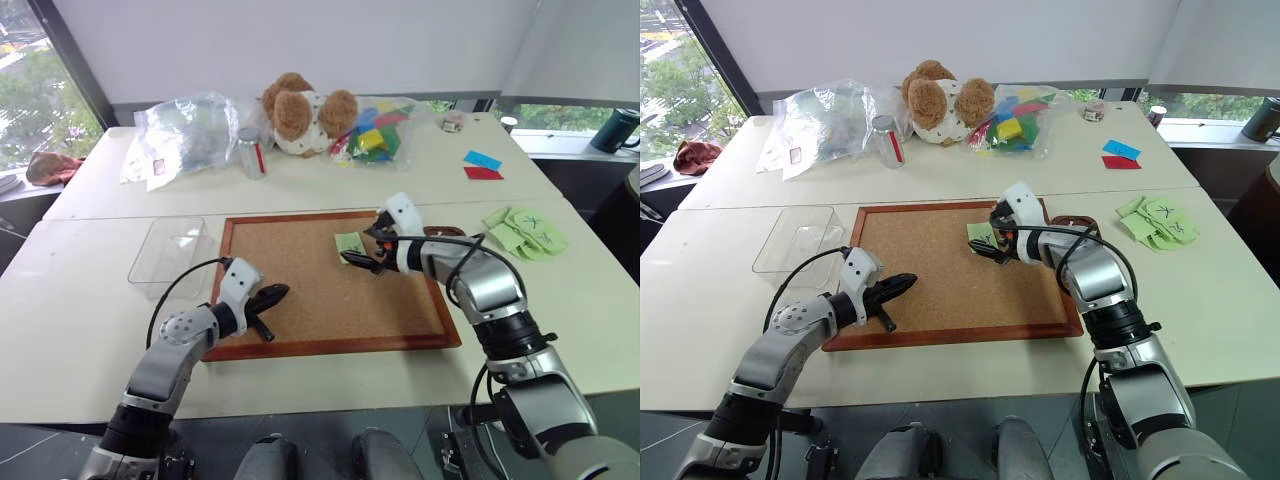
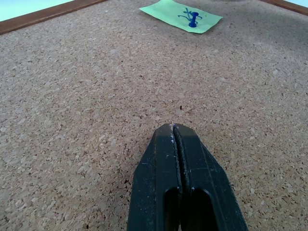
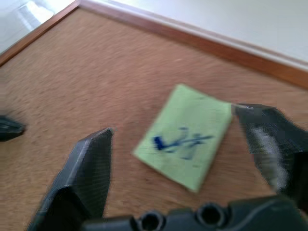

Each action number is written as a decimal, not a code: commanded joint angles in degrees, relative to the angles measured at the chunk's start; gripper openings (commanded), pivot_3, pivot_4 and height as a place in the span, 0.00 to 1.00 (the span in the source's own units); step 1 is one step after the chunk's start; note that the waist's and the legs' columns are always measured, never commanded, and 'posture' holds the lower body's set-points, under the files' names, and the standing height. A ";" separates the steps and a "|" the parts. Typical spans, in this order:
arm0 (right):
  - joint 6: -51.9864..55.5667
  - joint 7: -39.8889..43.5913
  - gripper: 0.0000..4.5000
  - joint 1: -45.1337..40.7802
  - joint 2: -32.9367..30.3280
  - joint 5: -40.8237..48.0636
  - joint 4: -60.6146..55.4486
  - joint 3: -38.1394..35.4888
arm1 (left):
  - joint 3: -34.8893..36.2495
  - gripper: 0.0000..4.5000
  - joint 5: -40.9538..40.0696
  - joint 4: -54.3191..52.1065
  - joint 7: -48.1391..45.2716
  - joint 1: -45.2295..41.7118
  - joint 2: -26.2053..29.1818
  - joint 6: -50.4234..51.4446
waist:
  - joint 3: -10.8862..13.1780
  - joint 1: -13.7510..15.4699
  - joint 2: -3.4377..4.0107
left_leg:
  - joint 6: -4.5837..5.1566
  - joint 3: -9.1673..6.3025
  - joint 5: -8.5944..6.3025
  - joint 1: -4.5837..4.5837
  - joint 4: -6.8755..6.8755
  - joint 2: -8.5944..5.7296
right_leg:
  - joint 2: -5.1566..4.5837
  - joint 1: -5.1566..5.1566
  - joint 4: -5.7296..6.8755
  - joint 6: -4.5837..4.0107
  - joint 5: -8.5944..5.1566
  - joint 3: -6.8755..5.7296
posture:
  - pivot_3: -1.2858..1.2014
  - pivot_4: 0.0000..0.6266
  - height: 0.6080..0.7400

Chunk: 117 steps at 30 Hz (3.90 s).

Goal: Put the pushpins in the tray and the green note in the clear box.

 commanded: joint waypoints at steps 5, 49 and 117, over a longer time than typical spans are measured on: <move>-2.65 -0.48 0.49 -0.88 2.07 -1.11 0.64 0.99 | -0.97 0.00 1.34 2.23 0.73 2.98 0.50 2.68 | 0.00 -0.19 0.00 | 0.00 0.00 0.00 0.00 -0.01 0.00 | 0.00 -0.02 0.00 0.00 0.00 0.00 | 0.52 0.24 1.00; 9.36 7.55 0.00 -1.78 -8.34 8.37 -26.19 -2.18 | 21.22 1.00 -30.66 2.47 3.91 -16.40 -5.67 27.76 | 0.16 0.24 -0.26 | 0.00 -0.07 -0.01 -0.22 0.03 -0.01 | -0.02 -0.18 -0.03 0.01 0.00 -0.09 | 0.52 0.24 1.00; 4.07 1.98 0.00 -3.27 -20.23 5.59 -6.57 -12.28 | 26.33 0.01 -56.74 8.62 27.46 -19.84 -22.79 37.69 | 0.24 1.05 -0.40 | -0.38 -0.08 0.21 -0.36 0.21 -0.09 | 0.02 -0.16 -0.17 0.03 0.01 -0.08 | 0.52 0.24 1.00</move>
